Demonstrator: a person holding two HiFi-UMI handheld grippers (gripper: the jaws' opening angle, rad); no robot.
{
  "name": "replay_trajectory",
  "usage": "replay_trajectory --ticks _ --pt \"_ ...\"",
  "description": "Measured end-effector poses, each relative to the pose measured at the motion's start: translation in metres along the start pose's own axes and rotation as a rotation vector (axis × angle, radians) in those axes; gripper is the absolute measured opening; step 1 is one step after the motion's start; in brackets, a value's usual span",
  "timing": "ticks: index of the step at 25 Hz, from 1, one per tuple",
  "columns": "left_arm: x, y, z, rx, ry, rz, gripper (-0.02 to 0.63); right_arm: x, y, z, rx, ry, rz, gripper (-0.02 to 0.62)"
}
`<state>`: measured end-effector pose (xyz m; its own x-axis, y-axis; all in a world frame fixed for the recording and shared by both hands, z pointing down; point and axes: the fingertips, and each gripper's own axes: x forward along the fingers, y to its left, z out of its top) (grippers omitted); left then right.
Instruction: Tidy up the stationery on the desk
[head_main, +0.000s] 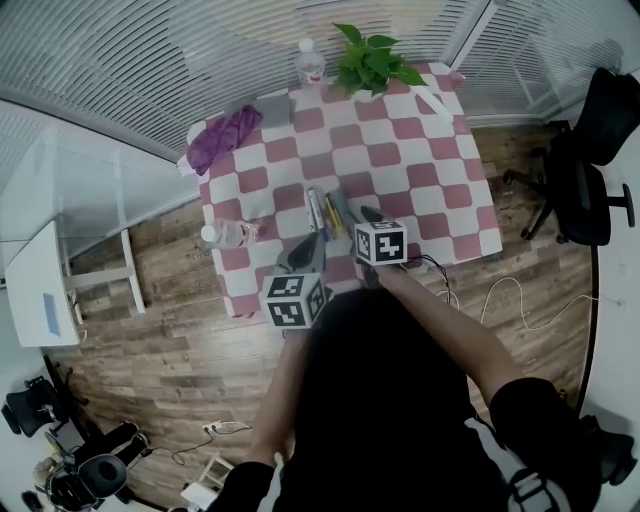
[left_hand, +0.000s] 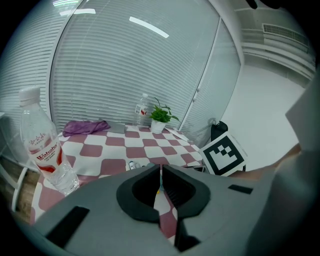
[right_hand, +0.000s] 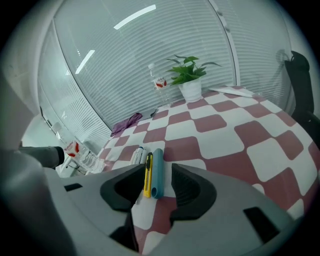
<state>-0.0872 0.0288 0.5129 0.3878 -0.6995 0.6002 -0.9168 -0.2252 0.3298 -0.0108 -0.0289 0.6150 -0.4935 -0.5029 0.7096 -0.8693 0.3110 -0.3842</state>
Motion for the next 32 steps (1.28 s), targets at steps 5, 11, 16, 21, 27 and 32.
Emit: replay_trajectory --ticks 5,11,16,21,27,32 --pt "-0.012 -0.005 0.006 -0.027 -0.028 0.038 0.040 -0.027 -0.003 0.006 -0.054 -0.016 0.021 0.135" --pt "-0.028 -0.012 0.001 -0.027 -0.027 0.092 0.040 -0.064 -0.016 0.011 -0.129 -0.056 0.034 0.057" --pt "-0.041 -0.023 -0.002 -0.019 -0.034 0.132 0.040 -0.092 -0.028 0.007 -0.186 -0.065 0.108 0.026" --pt "-0.047 -0.031 -0.007 0.002 -0.051 0.161 0.040 -0.117 -0.045 0.014 -0.242 -0.115 0.155 0.021" --pt "-0.064 -0.037 0.013 0.011 -0.126 0.192 0.040 -0.160 -0.060 0.053 -0.316 -0.219 0.207 0.021" --pt "-0.080 -0.037 0.054 0.044 -0.215 0.206 0.040 -0.204 -0.062 0.099 -0.361 -0.344 0.238 0.020"
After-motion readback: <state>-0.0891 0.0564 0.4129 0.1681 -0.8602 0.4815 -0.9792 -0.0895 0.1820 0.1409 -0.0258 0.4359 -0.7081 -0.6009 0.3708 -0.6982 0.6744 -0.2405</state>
